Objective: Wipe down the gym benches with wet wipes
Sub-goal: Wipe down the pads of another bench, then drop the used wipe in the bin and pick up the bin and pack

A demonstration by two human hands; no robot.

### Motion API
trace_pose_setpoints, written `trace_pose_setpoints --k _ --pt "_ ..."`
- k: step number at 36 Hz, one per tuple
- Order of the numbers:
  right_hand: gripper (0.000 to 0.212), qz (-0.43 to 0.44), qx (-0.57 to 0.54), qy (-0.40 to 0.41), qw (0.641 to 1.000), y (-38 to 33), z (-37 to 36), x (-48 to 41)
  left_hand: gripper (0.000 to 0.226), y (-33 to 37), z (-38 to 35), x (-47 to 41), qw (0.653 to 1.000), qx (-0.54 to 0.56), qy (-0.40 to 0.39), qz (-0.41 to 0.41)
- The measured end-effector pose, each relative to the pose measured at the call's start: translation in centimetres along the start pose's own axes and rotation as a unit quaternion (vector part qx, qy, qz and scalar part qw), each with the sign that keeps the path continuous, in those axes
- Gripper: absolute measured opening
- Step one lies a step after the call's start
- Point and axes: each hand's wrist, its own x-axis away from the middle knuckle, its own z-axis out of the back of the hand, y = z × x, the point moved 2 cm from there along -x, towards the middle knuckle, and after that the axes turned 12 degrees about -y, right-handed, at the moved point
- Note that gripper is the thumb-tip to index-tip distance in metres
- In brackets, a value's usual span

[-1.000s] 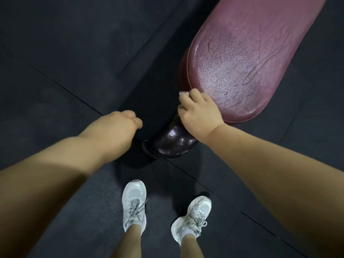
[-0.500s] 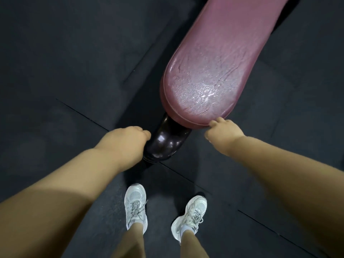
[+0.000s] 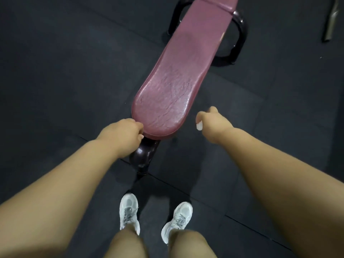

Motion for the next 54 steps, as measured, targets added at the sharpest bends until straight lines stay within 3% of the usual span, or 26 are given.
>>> trace_pose_setpoints --k 6,10,14,21,25,28,30,35,38,41,48,54 --pt "0.032 -0.013 -0.046 0.003 0.999 7.9 2.7 5.9 0.008 8.0 3.1 1.4 0.998 0.062 0.02 0.007" --pt "0.016 -0.055 -0.063 0.018 0.996 13.7 5.3 8.9 0.007 13.8 6.0 1.9 0.99 0.132 0.045 -0.013" --pt "0.015 -0.078 -0.085 0.042 0.992 19.1 8.8 11.2 0.012 18.2 9.4 1.5 0.988 0.141 0.05 -0.03" --pt "0.023 -0.108 -0.079 0.088 0.987 26.4 15.1 13.1 0.02 24.7 16.2 -2.2 0.992 0.096 0.062 -0.053" --pt "0.026 -0.141 -0.134 0.13 0.972 29.2 19.6 13.3 0.026 28.9 20.4 -6.0 0.995 0.04 0.064 -0.067" --pt "0.028 -0.115 -0.179 0.162 0.964 31.4 22.9 12.8 0.032 32.4 23.9 -9.0 0.992 0.015 0.065 -0.11" --pt "0.018 -0.095 -0.229 0.194 0.949 33.1 25.4 12.2 0.024 34.8 26.7 -11.1 0.984 0.024 0.072 -0.164" --pt "0.016 -0.057 -0.251 0.238 0.937 37.3 32.1 10.7 0.029 40.8 33.9 -16.1 0.969 0.044 0.073 -0.233" --pt "0.021 -0.066 -0.266 0.271 0.923 39.7 35.9 10.9 0.025 44.8 38.0 -18.5 0.961 0.07 0.1 -0.249" --pt "0.03 -0.036 -0.354 0.298 0.886 42.0 38.7 11.2 0.017 48.7 41.2 -21.0 0.949 0.09 0.112 -0.28" --pt "0.054 -0.016 -0.377 0.289 0.88 48.3 42.7 9.7 0.013 59.4 45.8 -25.5 0.914 0.083 0.125 -0.376" --pt "0.061 -0.005 -0.378 0.336 0.863 56.2 47.1 7.9 0.014 69.6 48.0 -29.4 0.888 0.171 0.062 -0.422"
